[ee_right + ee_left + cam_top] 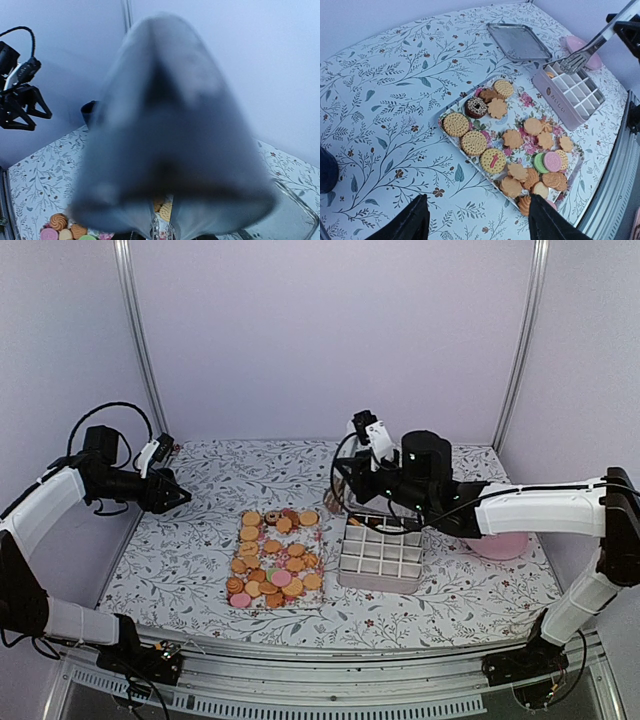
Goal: Pack the cookies
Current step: Pick up the fake cookies from the plate.
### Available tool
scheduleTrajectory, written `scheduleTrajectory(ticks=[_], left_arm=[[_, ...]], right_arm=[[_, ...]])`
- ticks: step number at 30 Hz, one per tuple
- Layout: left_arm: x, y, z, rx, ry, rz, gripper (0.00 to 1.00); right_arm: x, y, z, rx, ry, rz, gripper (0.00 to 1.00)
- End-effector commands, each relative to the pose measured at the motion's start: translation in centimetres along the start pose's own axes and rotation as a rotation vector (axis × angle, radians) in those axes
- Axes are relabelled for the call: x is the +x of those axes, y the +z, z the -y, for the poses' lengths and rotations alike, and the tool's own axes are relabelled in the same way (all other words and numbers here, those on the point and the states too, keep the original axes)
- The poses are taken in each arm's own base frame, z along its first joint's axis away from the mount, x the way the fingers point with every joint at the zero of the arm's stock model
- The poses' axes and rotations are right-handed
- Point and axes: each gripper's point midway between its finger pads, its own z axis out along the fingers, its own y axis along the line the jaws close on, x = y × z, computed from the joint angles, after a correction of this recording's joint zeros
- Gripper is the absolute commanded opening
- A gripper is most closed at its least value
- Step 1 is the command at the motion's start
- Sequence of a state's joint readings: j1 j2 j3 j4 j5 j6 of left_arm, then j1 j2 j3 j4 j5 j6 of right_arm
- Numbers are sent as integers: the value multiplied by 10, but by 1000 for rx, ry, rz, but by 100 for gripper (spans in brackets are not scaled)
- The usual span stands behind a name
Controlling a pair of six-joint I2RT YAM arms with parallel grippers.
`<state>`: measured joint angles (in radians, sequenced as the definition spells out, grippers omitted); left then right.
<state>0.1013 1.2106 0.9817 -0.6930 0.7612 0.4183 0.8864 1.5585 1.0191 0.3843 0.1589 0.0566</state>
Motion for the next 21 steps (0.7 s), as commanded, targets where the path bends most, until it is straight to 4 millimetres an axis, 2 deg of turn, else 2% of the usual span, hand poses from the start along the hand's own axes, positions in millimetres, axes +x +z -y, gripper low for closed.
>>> scheduleTrajectory(ticks=[1, 4, 7, 14, 21], left_arm=[[-5, -3, -2, -6, 7, 16, 68], [-4, -4, -1, -10, 12, 18, 69], [-3, -5, 1, -10, 14, 17, 69], [-1, -5, 1, -13, 20, 13, 69], [-1, -5, 1, -15, 22, 13, 69]], right_arm=[[-20, 21, -59, -164, 16, 61, 25], [-4, 38, -83, -218, 12, 28, 26], [2, 54, -94, -245, 30, 14, 30], [43, 77, -95, -233, 33, -62, 40], [70, 87, -90, -202, 8, -113, 44]])
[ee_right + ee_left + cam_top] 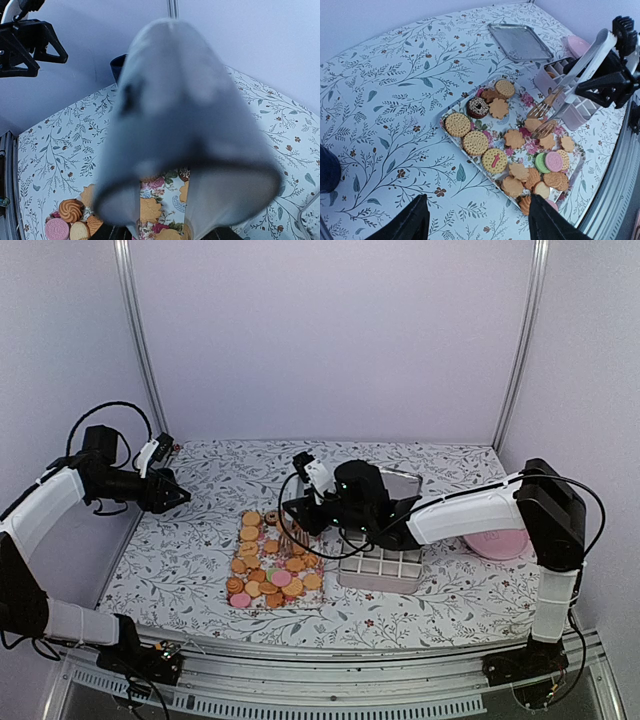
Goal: Pack the cookies
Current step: Pick up the fake cookies from the plate.
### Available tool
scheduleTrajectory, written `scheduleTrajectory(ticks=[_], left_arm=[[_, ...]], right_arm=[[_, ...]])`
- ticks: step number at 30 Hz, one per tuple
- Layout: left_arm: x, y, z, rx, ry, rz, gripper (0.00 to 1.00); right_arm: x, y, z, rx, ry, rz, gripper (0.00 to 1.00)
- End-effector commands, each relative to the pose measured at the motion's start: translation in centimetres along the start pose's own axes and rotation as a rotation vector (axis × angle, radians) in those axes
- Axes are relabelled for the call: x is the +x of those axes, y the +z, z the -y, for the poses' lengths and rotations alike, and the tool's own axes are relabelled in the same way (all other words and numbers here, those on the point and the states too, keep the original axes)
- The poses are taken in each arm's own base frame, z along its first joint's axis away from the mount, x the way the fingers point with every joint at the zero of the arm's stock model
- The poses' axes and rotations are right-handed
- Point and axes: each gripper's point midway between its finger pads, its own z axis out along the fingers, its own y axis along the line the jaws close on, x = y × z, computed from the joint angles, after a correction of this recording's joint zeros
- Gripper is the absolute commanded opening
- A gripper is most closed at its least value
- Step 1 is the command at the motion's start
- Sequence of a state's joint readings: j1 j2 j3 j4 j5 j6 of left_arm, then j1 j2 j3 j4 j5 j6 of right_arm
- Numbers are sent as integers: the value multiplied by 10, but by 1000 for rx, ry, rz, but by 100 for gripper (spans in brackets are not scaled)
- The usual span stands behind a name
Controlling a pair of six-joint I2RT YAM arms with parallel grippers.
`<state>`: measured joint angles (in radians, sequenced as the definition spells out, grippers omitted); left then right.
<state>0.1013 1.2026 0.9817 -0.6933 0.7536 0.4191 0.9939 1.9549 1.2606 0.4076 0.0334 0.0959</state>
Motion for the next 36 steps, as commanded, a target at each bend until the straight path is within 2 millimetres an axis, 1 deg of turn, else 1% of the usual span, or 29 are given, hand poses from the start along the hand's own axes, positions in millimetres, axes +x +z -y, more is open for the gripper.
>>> scheduleTrajectory(ticks=[1, 11, 12, 15, 18, 20, 22, 24, 26, 28, 30, 32, 33, 36], left_arm=[[-1, -4, 1, -6, 16, 13, 69], [-1, -4, 1, -5, 14, 13, 69], [-1, -4, 1, -6, 14, 12, 69], [0, -4, 1, -7, 15, 11, 69], [1, -3, 1, -5, 15, 9, 69], [1, -3, 0, -5, 13, 8, 69], [1, -3, 0, -4, 11, 9, 69], [2, -3, 1, -2, 10, 9, 69], [2, -3, 2, 0, 10, 9, 69], [2, -3, 2, 0, 11, 10, 69], [1, -3, 1, -2, 10, 10, 69], [0, -3, 1, -1, 12, 12, 69], [-1, -3, 1, 0, 13, 15, 69], [-1, -3, 1, 0, 13, 15, 69]], right_arm=[[-11, 7, 3, 16, 0, 34, 44], [10, 14, 2, -4, 26, -8, 44], [11, 14, 2, -1, 28, -10, 41], [5, 10, 6, 20, 32, 5, 27], [-8, 3, 11, 36, 34, 33, 13], [-17, -3, 15, 46, 37, 52, 8], [-27, -9, 21, 61, 40, 71, 4], [-39, -17, 24, 70, 39, 98, 1], [-54, -29, 28, 80, 37, 130, 0], [-68, -43, 33, 87, 38, 160, 0], [-76, -59, 42, 106, 39, 179, 0], [-82, -76, 56, 139, 45, 197, 0], [-83, -84, 63, 153, 48, 200, 0], [-80, -111, 93, 221, 57, 208, 0]])
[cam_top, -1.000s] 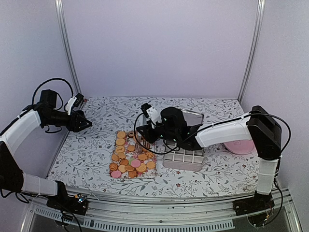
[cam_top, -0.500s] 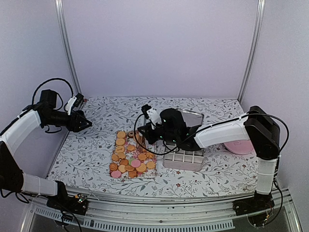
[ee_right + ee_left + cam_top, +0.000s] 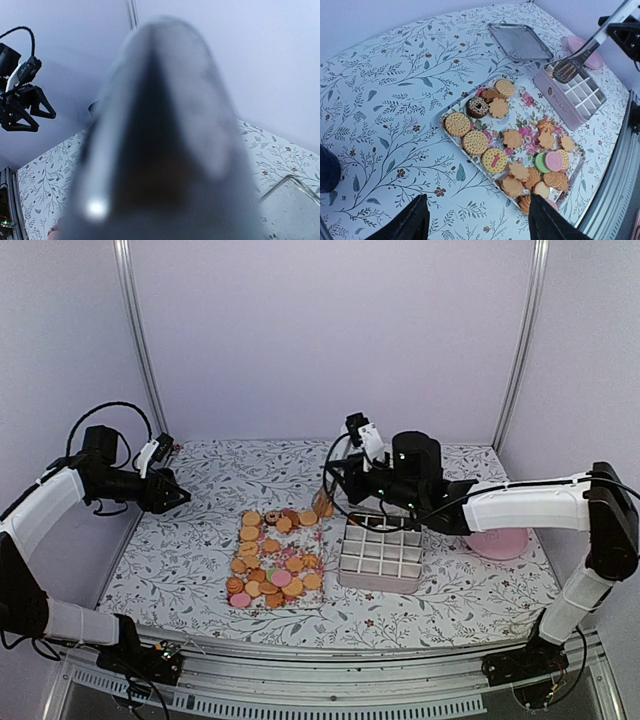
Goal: Pack the cookies
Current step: Pick up the fake cookies from the plate, then place the fake cookies in the empty pocket of the box.
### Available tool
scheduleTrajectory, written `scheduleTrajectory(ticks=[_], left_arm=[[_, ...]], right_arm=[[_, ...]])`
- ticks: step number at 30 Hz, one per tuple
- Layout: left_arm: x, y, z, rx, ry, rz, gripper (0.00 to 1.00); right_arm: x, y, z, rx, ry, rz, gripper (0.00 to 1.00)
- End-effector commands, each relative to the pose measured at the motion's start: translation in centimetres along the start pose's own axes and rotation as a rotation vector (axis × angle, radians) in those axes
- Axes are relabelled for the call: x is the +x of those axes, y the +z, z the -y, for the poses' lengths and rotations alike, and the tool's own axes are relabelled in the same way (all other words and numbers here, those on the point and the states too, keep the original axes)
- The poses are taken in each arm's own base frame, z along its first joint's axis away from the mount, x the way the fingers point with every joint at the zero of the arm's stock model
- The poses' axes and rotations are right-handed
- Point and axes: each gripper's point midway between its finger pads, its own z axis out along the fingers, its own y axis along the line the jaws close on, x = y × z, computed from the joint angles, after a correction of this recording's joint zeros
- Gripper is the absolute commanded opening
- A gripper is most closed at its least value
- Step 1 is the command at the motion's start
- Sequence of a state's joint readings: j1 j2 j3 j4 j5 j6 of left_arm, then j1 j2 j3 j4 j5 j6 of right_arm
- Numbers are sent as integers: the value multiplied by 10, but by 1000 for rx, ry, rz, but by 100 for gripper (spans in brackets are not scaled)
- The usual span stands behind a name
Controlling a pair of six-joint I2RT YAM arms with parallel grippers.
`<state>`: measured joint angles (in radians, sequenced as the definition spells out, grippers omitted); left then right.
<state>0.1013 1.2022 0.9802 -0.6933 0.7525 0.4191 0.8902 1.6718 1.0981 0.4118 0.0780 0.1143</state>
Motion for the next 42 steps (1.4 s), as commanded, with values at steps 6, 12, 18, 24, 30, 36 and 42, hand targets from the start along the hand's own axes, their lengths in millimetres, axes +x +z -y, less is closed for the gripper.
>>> scheduleTrajectory(ticks=[6, 12, 18, 24, 30, 36, 42], left_arm=[[-2, -3, 1, 1, 12, 16, 69], [-3, -3, 1, 10, 3, 18, 68], [-5, -4, 1, 5, 8, 21, 68], [-7, -5, 1, 0, 10, 24, 68], [-6, -4, 0, 1, 12, 22, 69], [-6, -3, 0, 5, 6, 20, 68], [-3, -2, 0, 6, 3, 15, 69]], right_arm=[[-10, -77, 93, 207, 17, 50, 0], [15, -94, 116, 262, 17, -3, 0], [23, -90, 121, 273, 15, -25, 6], [24, -82, 124, 279, 2, -35, 18], [22, -81, 126, 285, -8, -30, 29], [19, -82, 127, 294, -12, -23, 33], [6, -86, 129, 307, -14, 10, 33]])
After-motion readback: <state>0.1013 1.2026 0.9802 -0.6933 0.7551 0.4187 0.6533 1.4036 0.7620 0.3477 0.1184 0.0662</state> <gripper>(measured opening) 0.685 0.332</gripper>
